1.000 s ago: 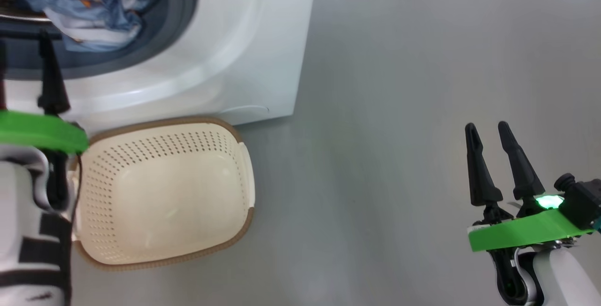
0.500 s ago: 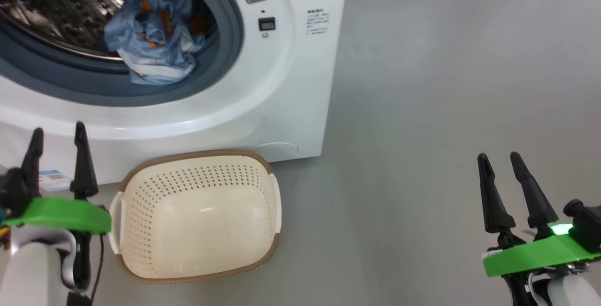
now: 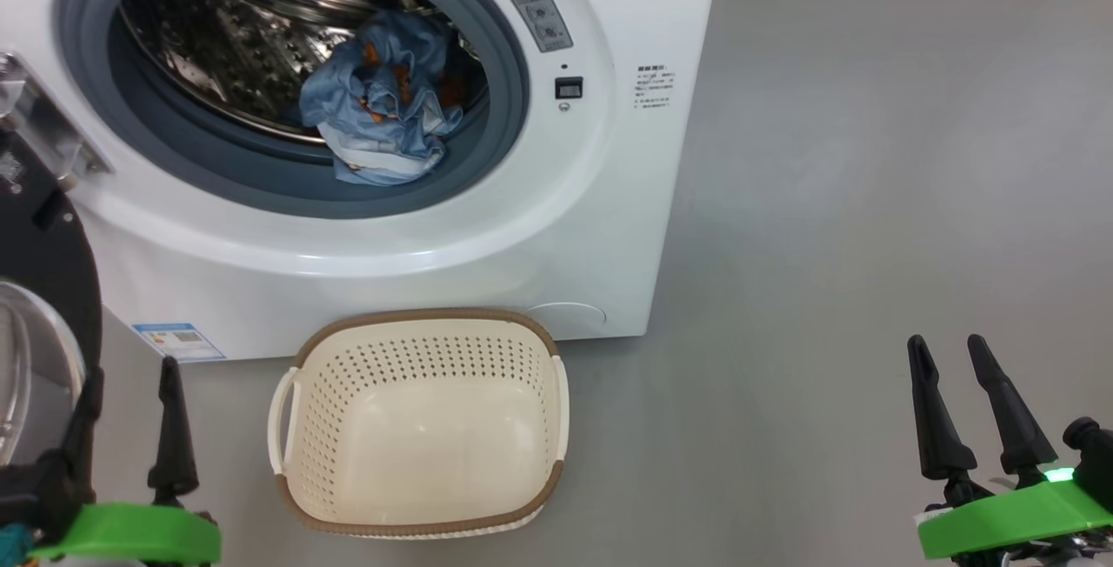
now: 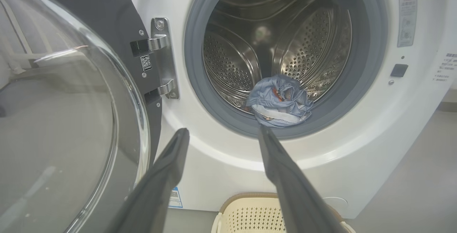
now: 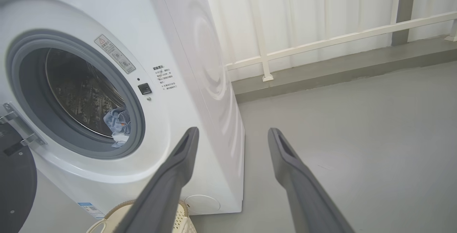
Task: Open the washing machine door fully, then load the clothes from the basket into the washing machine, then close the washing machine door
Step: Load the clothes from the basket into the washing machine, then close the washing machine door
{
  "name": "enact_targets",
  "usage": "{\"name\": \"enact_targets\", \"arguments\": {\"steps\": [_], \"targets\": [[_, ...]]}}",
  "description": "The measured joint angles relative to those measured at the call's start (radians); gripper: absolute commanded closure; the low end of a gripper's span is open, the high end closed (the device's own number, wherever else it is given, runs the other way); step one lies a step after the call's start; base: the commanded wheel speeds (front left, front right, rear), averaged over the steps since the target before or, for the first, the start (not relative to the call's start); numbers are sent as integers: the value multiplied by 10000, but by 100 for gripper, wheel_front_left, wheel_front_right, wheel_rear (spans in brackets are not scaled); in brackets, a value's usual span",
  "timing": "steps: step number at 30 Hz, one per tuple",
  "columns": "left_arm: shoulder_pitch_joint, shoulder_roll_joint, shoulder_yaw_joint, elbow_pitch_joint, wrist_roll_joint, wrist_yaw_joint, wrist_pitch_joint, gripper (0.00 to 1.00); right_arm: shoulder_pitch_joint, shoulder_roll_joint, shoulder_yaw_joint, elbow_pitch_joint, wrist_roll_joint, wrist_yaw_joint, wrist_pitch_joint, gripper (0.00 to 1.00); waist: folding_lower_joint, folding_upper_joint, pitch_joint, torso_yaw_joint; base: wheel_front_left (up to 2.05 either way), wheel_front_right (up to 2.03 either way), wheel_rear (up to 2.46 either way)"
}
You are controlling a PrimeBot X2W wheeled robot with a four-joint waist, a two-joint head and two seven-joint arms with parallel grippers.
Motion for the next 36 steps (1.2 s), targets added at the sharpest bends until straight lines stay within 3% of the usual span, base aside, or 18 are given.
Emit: {"name": "enact_targets", "arguments": {"steps": [13, 36], "targets": [[1007, -15, -305, -942, -186, 0, 0, 0, 412, -35, -253, -67, 0, 0, 0, 0, 0, 0, -283, 340, 0, 0, 0], [1071, 151, -640, -1072, -619, 0, 0, 0, 556, -25, -309, -121, 0, 0, 0, 0, 0, 0, -345, 326, -4, 4, 0]]}}
